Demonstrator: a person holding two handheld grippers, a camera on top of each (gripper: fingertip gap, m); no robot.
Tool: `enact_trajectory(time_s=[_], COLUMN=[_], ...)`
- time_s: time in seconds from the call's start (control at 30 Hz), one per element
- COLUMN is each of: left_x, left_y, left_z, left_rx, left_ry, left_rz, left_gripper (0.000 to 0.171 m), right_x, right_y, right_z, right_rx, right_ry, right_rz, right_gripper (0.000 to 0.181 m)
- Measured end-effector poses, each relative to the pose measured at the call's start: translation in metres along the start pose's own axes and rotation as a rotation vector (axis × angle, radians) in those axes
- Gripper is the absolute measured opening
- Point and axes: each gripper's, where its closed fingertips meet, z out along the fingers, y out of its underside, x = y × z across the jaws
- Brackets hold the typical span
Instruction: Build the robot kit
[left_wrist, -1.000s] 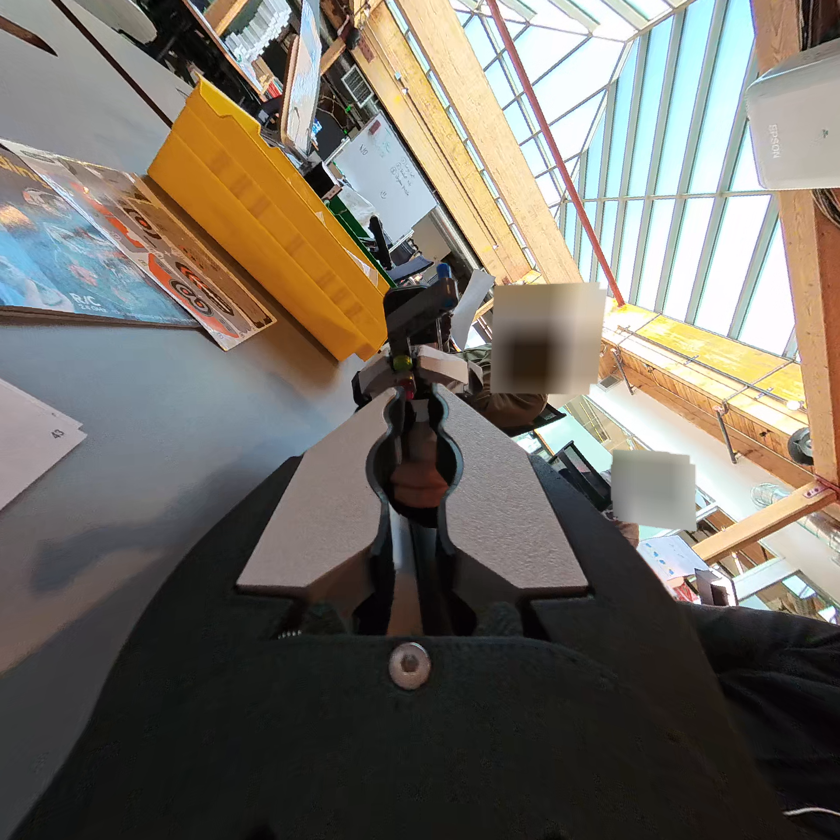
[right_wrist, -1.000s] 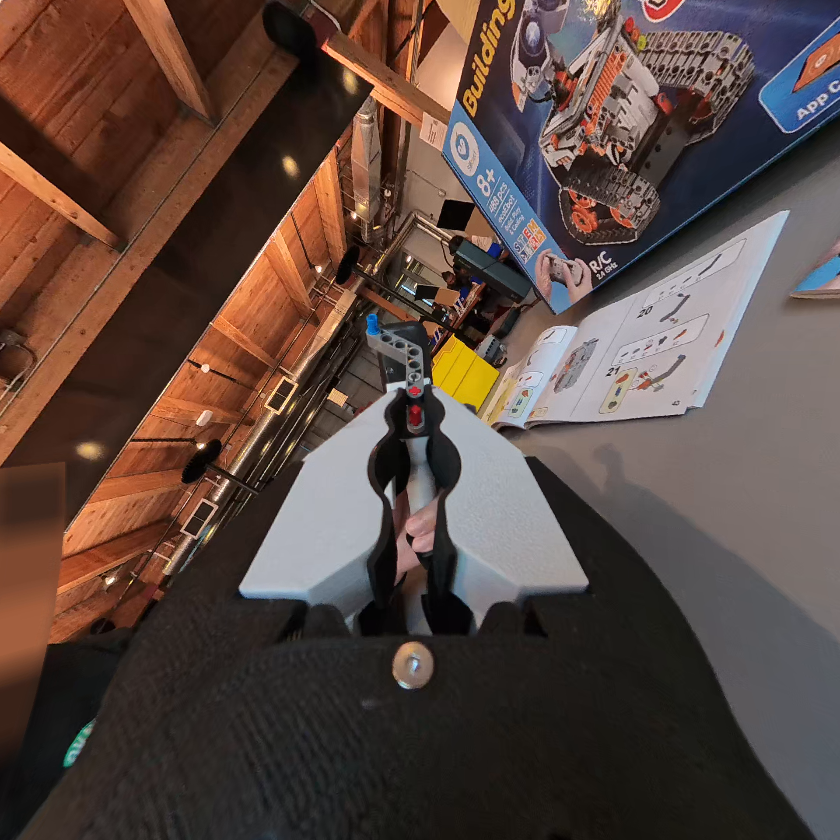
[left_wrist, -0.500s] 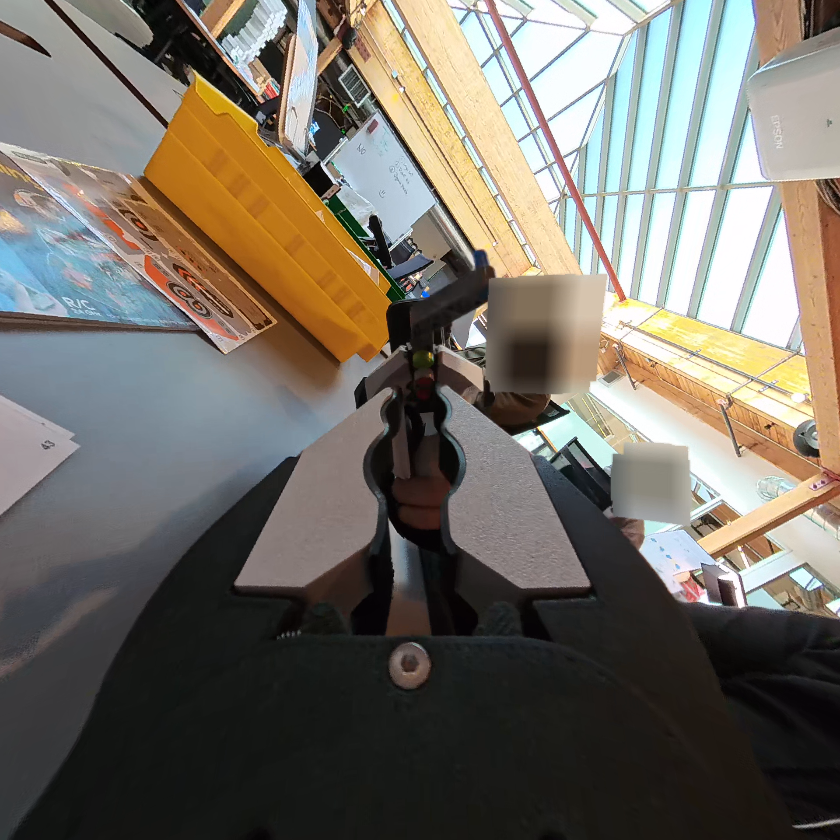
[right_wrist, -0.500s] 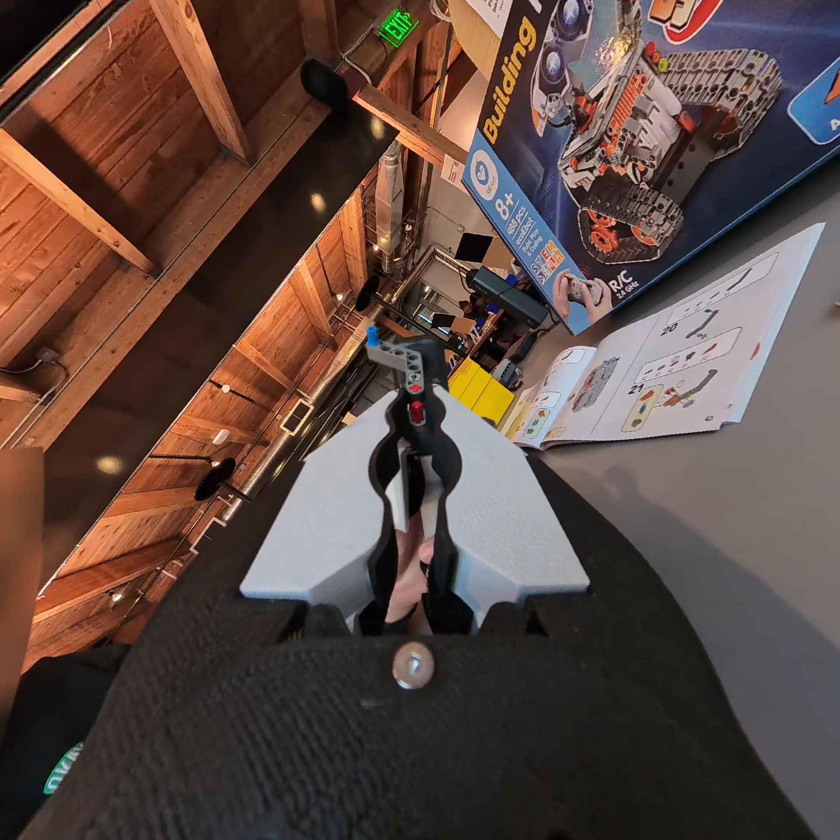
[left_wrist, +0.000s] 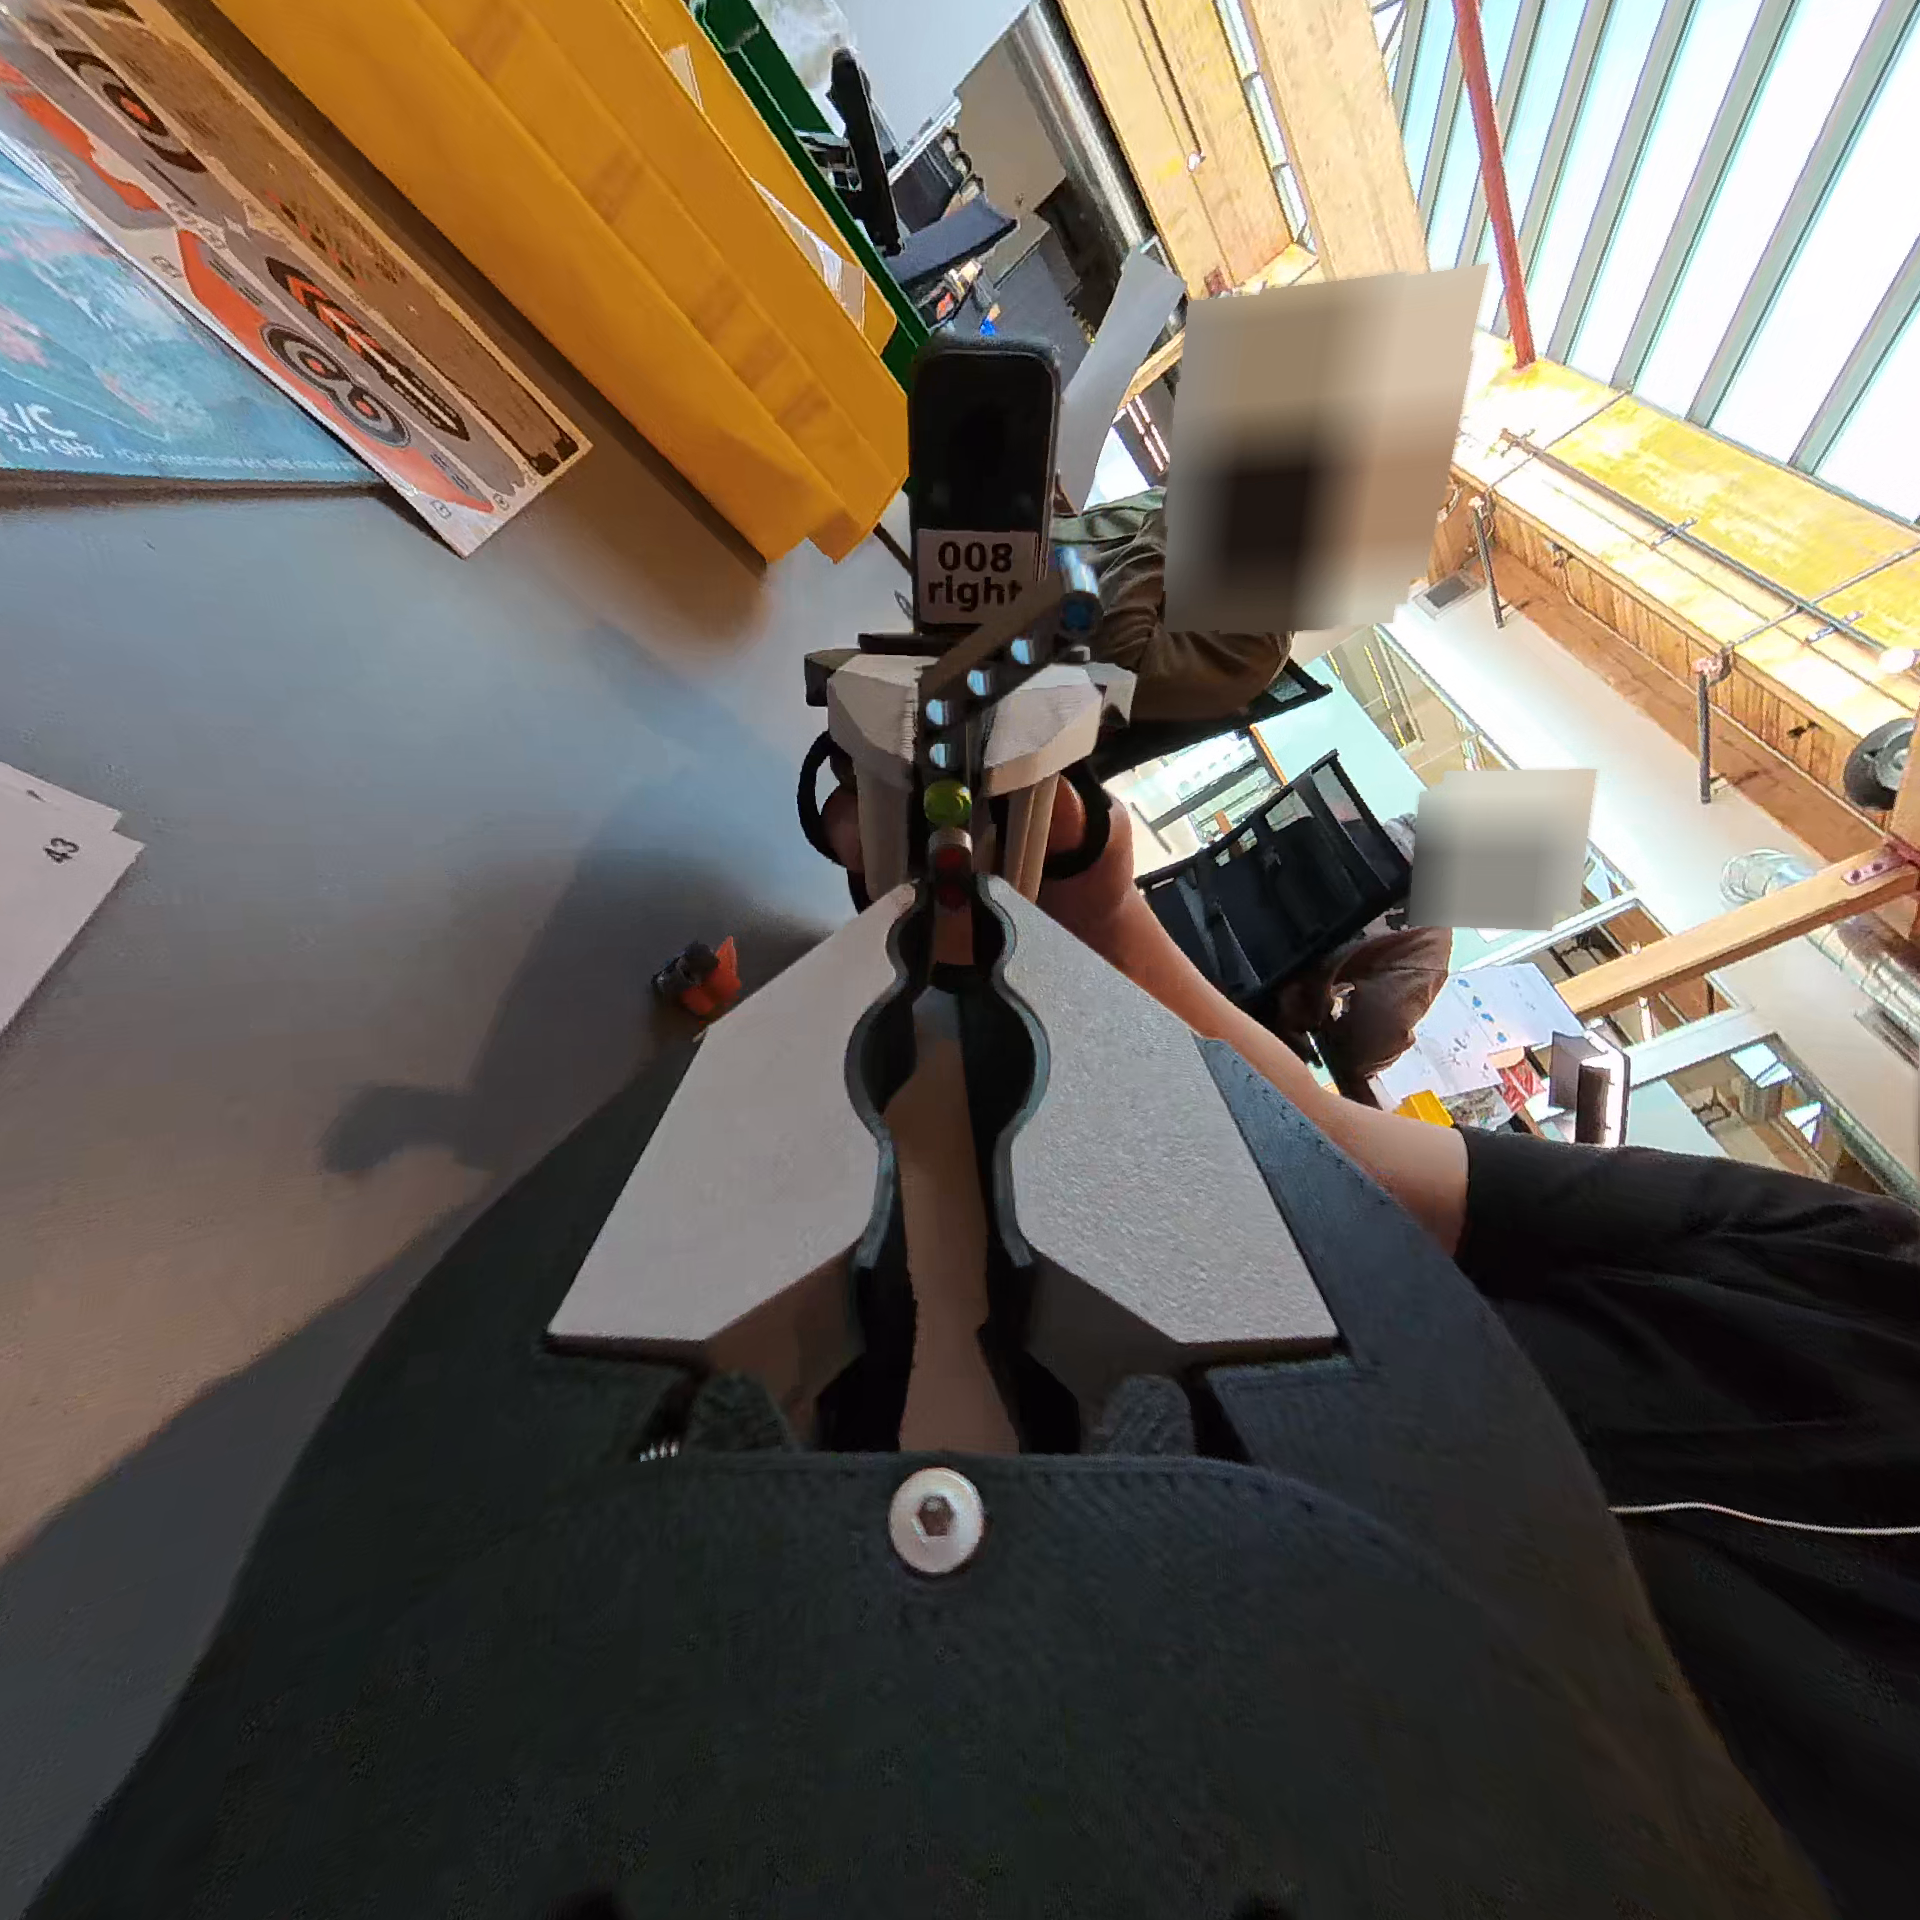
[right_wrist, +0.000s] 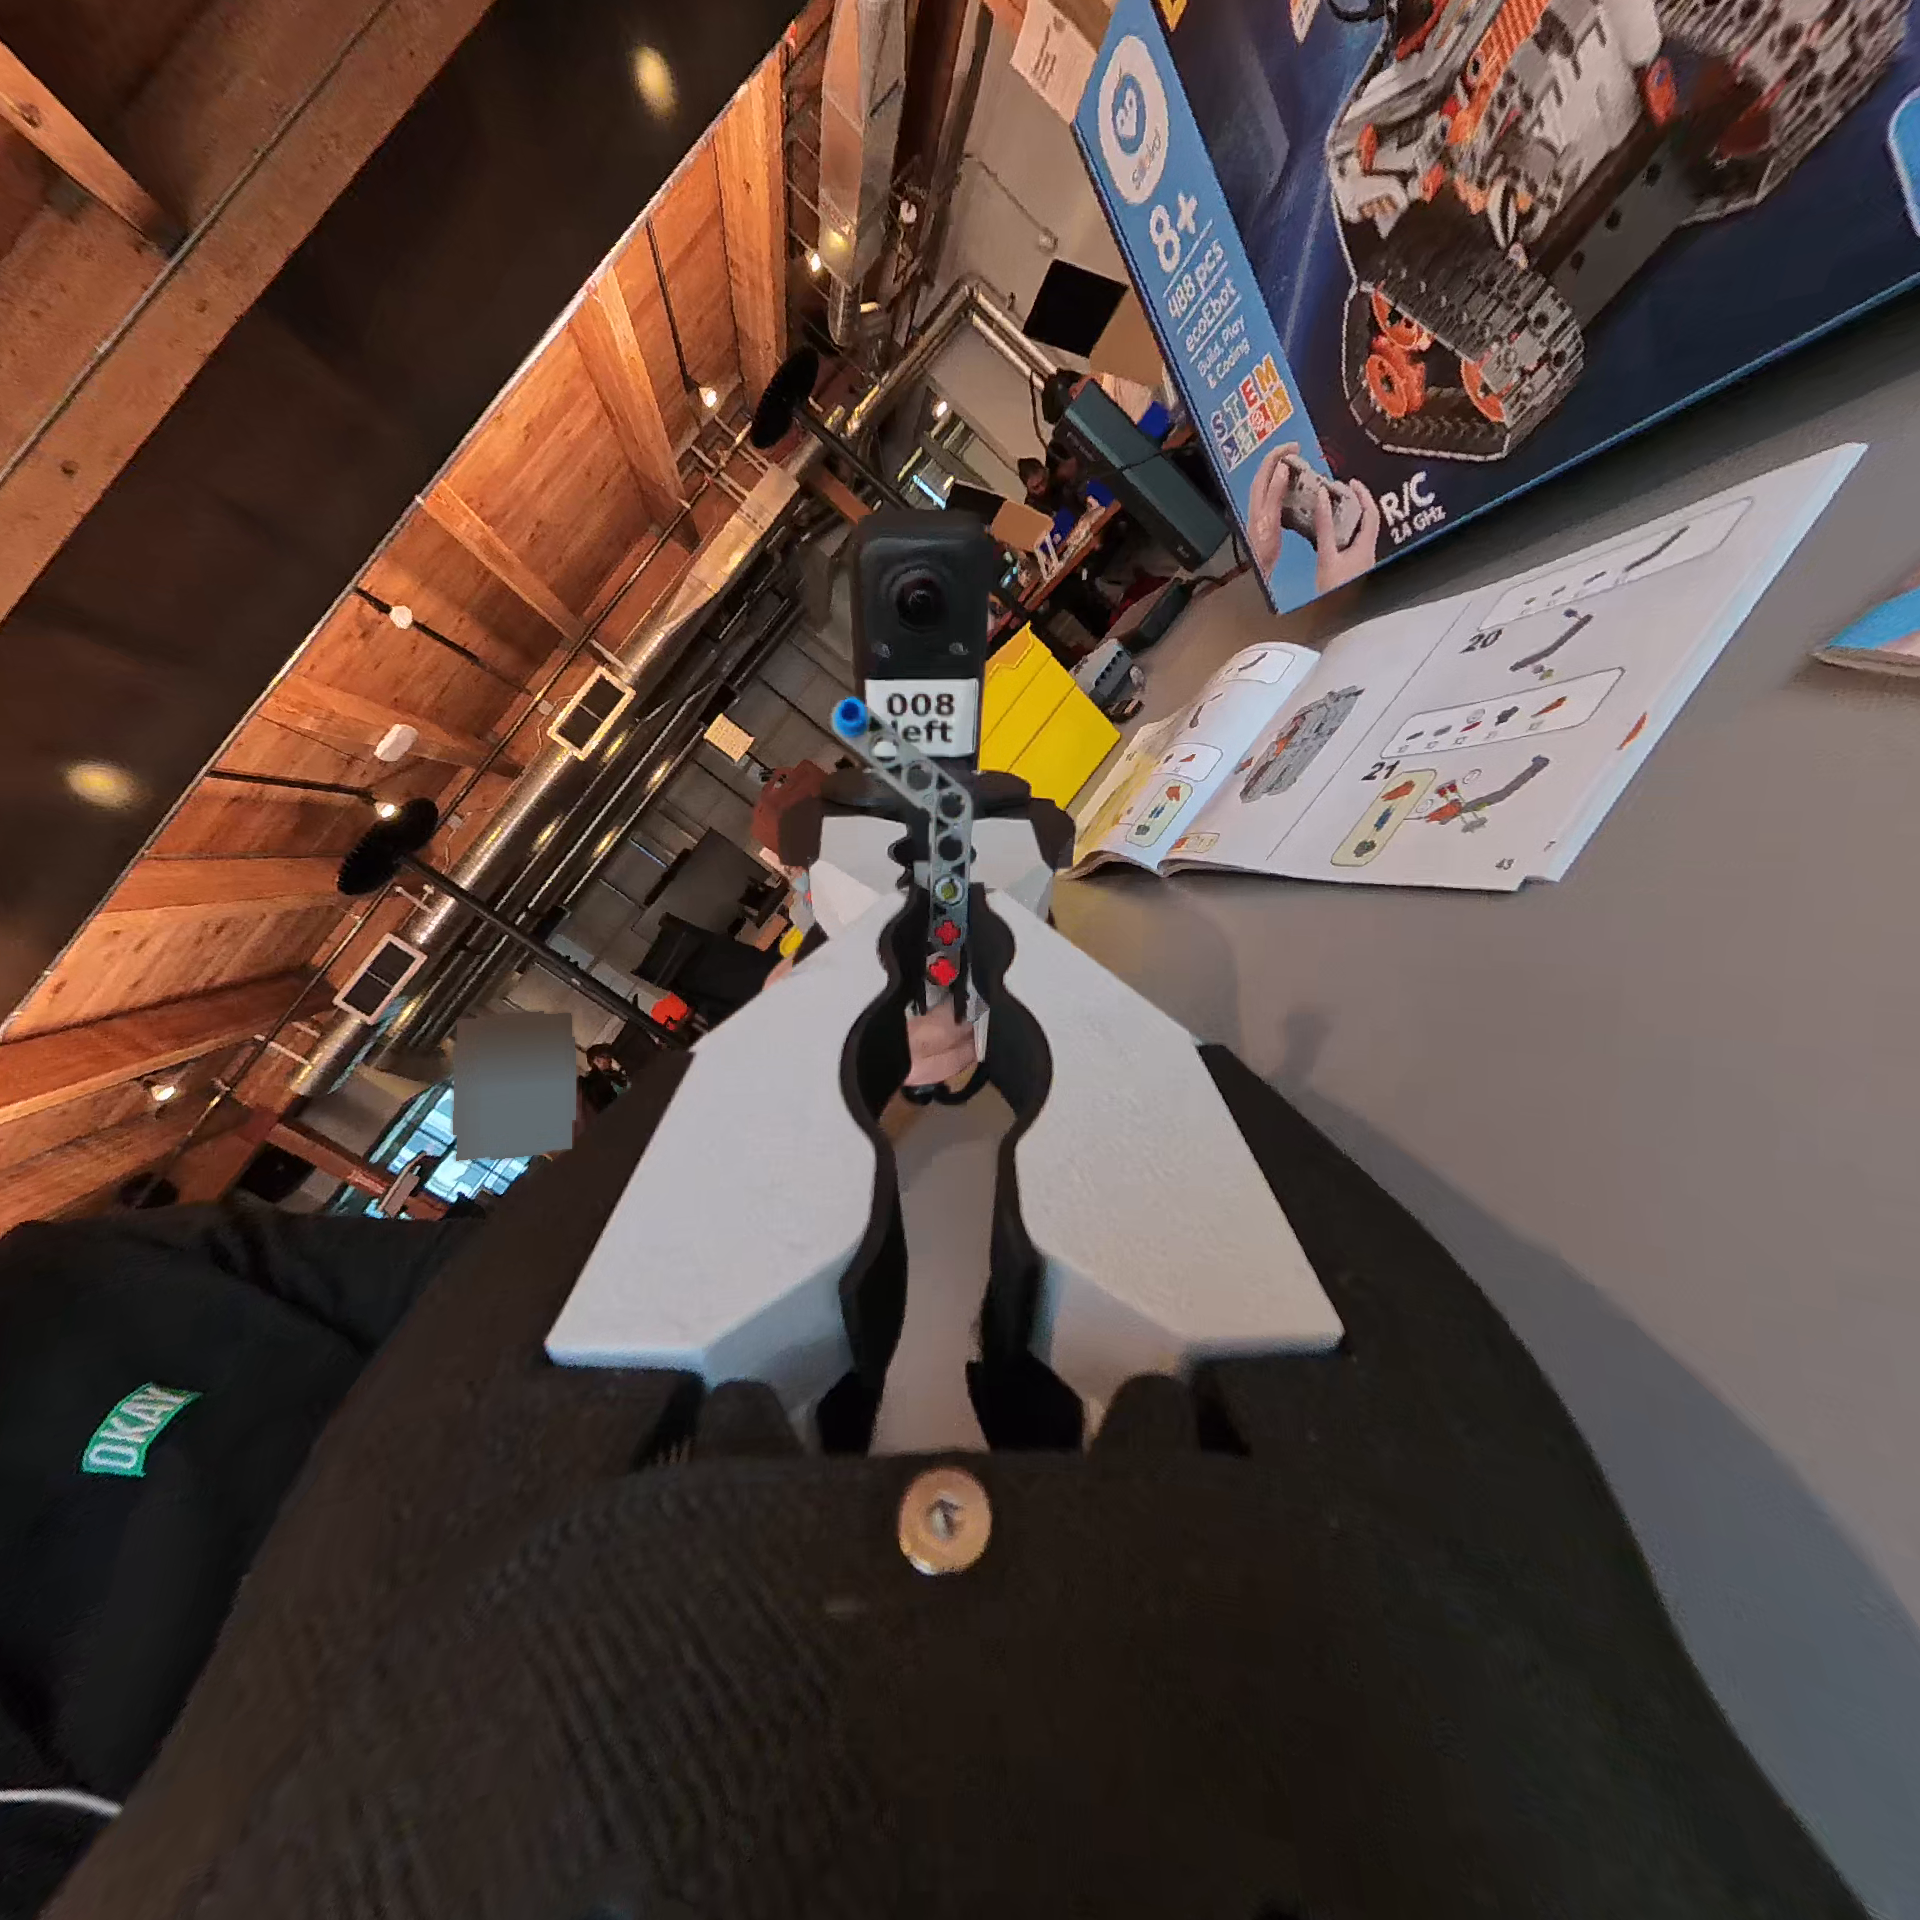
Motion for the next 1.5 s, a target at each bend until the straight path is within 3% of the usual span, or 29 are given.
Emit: enact_trajectory(time_s=[0.17,0.53,0.63,0.73,1.03,1.13,1.27,1.5], left_x=[-0.003,-0.006,-0.006,-0.009,-0.006,-0.001,-0.003,-0.012], left_y=[0.010,0.015,0.009,0.000,0.001,0.001,-0.008,-0.012], left_z=[0.001,0.000,-0.002,-0.005,0.000,-0.003,-0.010,-0.015], left_rx=[-0.062,-0.092,-0.052,0.006,-0.005,-0.008,0.032,0.054], left_ry=[-0.009,-0.007,0.000,-0.002,0.007,0.036,0.021,0.001], left_rz=[-0.005,-0.013,-0.017,-0.025,0.010,-0.009,-0.006,-0.036], left_gripper=[0.005,0.005,0.005,0.021,0.005,0.005,0.005,0.005], right_x=[0.002,0.004,0.004,0.005,0.003,0.001,0.030,0.045], right_y=[0.006,0.017,0.013,0.011,0.009,0.013,0.022,0.043], right_z=[0.000,0.001,-0.001,-0.003,-0.003,-0.006,-0.034,-0.042], right_rx=[-0.044,-0.109,-0.088,-0.069,-0.056,-0.133,-0.304,-0.442], right_ry=[-0.017,0.009,0.022,0.028,0.014,0.051,0.308,0.370], right_rz=[0.037,-0.002,-0.023,-0.011,-0.008,-0.145,-0.420,-0.584], right_gripper=[0.006,0.006,0.006,0.007,0.006,0.014,0.016,0.015])
